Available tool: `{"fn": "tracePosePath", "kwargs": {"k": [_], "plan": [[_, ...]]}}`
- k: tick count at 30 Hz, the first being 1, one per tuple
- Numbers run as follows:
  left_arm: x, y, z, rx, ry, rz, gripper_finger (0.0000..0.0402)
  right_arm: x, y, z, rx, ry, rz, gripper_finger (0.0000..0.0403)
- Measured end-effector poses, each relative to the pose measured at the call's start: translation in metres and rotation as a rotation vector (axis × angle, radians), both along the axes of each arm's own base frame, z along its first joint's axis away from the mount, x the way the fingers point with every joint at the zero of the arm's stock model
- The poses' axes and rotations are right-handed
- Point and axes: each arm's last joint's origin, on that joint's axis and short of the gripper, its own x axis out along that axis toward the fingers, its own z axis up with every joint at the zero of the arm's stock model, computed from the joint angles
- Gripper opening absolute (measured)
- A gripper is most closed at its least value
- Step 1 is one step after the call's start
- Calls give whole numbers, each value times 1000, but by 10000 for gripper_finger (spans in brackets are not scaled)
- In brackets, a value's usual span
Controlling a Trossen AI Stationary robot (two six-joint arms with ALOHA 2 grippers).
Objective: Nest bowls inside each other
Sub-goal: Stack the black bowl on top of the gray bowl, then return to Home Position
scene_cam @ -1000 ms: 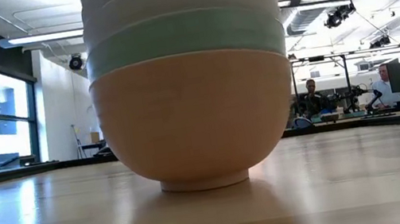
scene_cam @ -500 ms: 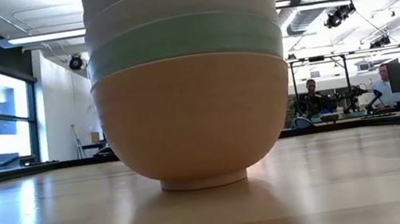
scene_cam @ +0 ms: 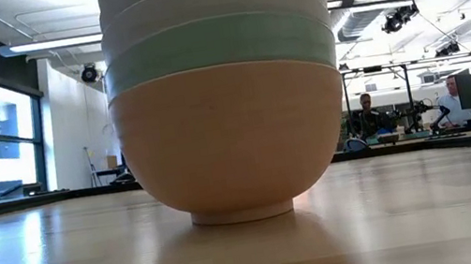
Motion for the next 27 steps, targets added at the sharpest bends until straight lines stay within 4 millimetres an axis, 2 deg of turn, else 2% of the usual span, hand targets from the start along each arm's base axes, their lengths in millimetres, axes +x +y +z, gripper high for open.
{"fn": "tracePosePath", "kwargs": {"k": [6, 15, 20, 27], "plan": [[-1, 0, 26, 7, -97, -14, 177, 0, 0, 0, 0, 0, 0, 147], [-5, -2, 100, 83, -356, -111, 189, 0, 0, 0, -55, 30, 35, 147], [-19, -7, 145, 216, -524, -188, 187, -3, 4, 0, -110, 59, 88, 147], [-64, -6, 200, 303, -786, -259, 186, -16, 0, 8, -113, 21, 113, 147]]}}
